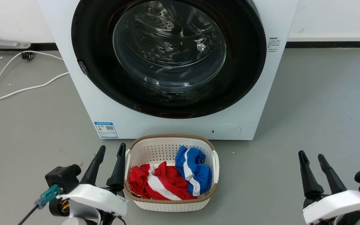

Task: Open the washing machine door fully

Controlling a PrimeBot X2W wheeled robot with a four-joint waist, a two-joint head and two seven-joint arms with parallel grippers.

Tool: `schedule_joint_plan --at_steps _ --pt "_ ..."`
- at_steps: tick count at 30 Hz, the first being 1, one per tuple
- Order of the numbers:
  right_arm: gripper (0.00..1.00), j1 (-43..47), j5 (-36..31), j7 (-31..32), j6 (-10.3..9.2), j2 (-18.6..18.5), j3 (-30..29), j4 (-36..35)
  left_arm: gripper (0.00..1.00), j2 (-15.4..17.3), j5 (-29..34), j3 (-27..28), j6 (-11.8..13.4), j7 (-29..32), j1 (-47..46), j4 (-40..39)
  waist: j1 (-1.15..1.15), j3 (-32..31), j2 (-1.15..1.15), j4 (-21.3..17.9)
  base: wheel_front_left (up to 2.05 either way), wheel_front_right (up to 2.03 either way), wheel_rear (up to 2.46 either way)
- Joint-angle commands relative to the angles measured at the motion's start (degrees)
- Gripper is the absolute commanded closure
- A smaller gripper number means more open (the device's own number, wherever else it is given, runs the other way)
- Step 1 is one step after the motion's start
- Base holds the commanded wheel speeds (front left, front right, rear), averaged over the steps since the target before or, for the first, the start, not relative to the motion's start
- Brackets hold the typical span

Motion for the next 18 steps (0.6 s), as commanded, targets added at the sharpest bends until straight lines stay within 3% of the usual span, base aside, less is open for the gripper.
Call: schedule_joint_plan --at_steps 1,18 --pt "0.00 -0.08 -2.10 0.05 0.09 0.09 -0.28 -1.10 0.00 0.67 2.03 -0.35 0.27 -0.54 -1.10 -0.43 0.00 -0.02 0.00 -0.03 0.00 0.00 0.00" --pt "0.00 1.46 -13.04 0.42 0.10 0.36 -1.46 -4.81 0.00 2.30 12.41 -1.91 1.82 -2.94 -1.87 -0.28 0.00 -0.10 0.00 -0.51 0.00 0.00 0.00"
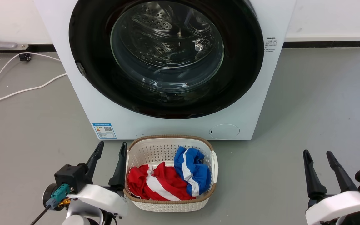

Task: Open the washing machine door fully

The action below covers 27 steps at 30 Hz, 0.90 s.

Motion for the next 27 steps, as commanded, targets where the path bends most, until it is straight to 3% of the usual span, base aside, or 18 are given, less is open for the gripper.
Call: schedule_joint_plan --at_steps 1,27 --pt "0.00 0.20 -1.41 0.14 0.09 0.13 -0.11 -0.98 0.00 0.44 1.56 -0.21 0.20 -0.56 -1.20 -0.39 0.00 0.00 0.00 -0.02 0.00 0.00 0.00" --pt "0.00 1.02 -9.77 -1.15 0.12 0.23 0.33 -2.43 0.00 0.08 9.97 -1.01 0.39 -3.52 -0.57 1.69 0.00 -0.40 0.00 0.28 0.00 0.00 0.00"
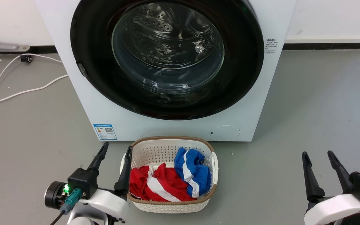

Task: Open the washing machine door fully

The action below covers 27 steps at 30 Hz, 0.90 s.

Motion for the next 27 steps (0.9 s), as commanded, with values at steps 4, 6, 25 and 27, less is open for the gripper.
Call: schedule_joint_plan --at_steps 4,6,25,27 --pt "0.00 0.10 -1.74 -0.59 0.06 0.19 0.13 -0.54 0.00 -0.32 1.73 0.18 -0.14 -0.83 -0.02 0.22 0.00 -0.18 0.00 0.11 0.00 0.00 0.00" --pt "0.00 0.20 -2.37 -0.76 0.06 0.20 0.09 -0.62 0.00 -0.35 2.18 0.26 -0.17 -1.05 0.13 0.29 0.00 -0.22 0.00 0.19 0.00 0.00 0.00" --pt "0.00 -0.15 -2.81 -1.94 0.06 0.23 -0.06 0.72 0.00 -1.45 2.87 1.58 -0.57 -1.84 0.70 1.39 0.00 -0.31 0.00 0.43 0.00 0.00 0.00" --pt "0.00 -0.18 -2.74 -2.00 0.06 0.23 -0.07 0.87 0.00 -1.40 2.88 1.67 -0.69 -1.83 0.72 1.47 0.00 -0.26 0.00 0.42 0.00 0.00 0.00"
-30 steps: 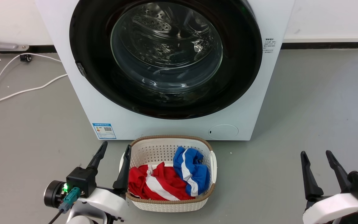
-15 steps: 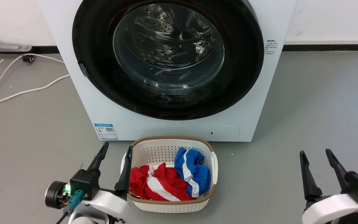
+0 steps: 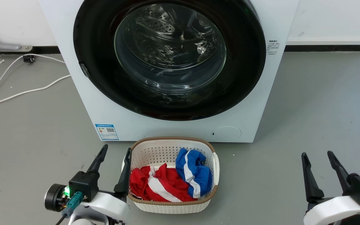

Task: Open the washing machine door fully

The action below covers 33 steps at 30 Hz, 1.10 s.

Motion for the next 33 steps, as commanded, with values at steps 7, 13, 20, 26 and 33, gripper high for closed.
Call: schedule_joint_plan --at_steps 7,13,20,26,33 --pt "0.48 -0.52 1.19 -0.30 -0.01 0.21 -0.14 0.48 0.00 -0.02 -0.04 0.52 -0.31 -0.15 0.08 0.29 0.00 0.20 0.00 -0.06 0.00 0.00 0.00" --pt "1.00 -0.77 7.32 0.23 -0.02 0.20 -0.97 1.49 0.00 -0.13 0.02 0.80 -0.39 -0.15 -0.06 0.36 0.00 0.32 0.00 -0.12 0.00 0.00 0.00" --pt "1.00 -1.81 41.02 0.89 -0.01 0.18 -3.34 7.30 0.00 -0.46 0.18 1.06 -0.45 -0.15 -0.13 0.27 0.00 0.42 0.00 -0.06 0.00 0.00 0.00" --pt "1.00 -5.05 76.36 2.54 -0.01 0.15 -5.36 12.82 0.00 -0.58 0.23 1.50 -0.41 -0.15 -0.12 -0.07 0.00 0.83 0.00 -0.37 0.00 0.00 0.00" --pt "1.00 -13.80 96.57 5.17 -0.01 -2.71 -11.21 20.17 0.00 -0.72 0.49 2.12 -0.37 -0.15 -1.28 -1.10 0.00 2.71 0.00 -0.67 0.00 0.00 0.00"
